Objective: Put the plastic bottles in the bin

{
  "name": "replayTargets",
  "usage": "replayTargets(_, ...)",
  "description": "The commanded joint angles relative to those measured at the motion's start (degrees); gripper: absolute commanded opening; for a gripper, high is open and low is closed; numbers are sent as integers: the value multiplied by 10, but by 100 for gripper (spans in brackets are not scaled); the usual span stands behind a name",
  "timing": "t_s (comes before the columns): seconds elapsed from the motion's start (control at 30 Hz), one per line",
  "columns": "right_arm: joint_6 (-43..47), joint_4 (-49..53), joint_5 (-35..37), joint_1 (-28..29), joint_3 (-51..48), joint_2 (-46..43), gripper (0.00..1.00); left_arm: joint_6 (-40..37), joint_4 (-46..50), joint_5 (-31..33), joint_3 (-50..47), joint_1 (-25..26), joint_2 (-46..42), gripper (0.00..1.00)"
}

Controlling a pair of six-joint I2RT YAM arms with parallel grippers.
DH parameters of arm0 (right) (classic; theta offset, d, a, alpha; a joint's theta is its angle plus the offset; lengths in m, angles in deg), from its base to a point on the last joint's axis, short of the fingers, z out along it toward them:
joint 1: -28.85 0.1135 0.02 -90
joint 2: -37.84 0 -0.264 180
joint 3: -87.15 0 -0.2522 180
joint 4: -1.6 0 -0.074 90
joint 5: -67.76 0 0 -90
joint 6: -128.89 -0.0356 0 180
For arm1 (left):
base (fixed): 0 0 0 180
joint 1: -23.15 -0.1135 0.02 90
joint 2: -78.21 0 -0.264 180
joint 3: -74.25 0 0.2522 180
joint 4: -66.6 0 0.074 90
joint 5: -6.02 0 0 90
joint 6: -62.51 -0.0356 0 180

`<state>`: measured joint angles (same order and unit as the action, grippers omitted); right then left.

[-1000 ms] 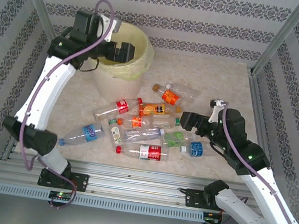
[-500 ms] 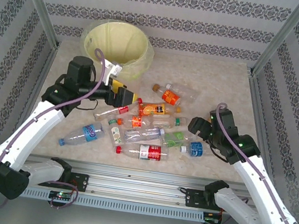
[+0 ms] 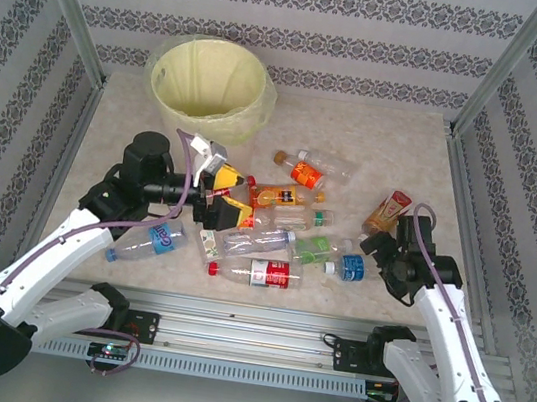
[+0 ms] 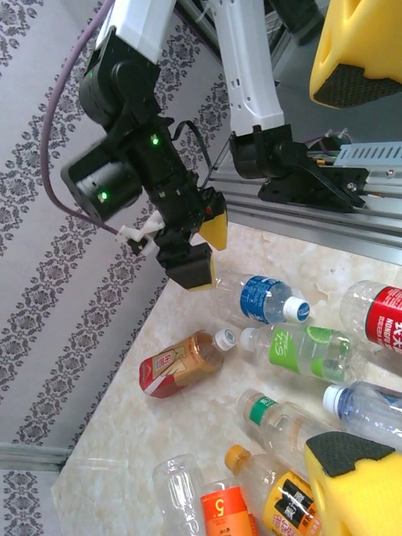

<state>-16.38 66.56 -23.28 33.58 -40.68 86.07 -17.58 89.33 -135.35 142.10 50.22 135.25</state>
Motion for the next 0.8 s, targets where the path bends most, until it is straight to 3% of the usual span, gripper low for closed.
replayTargets(0.0,-35,-31,-21,-16,-25,1,91,-34,-19,2,-4,23,-7,100)
replayTargets(0.77,-71,-182,-11,-54,-112,75,88,-89,69,76,12,99,25,100)
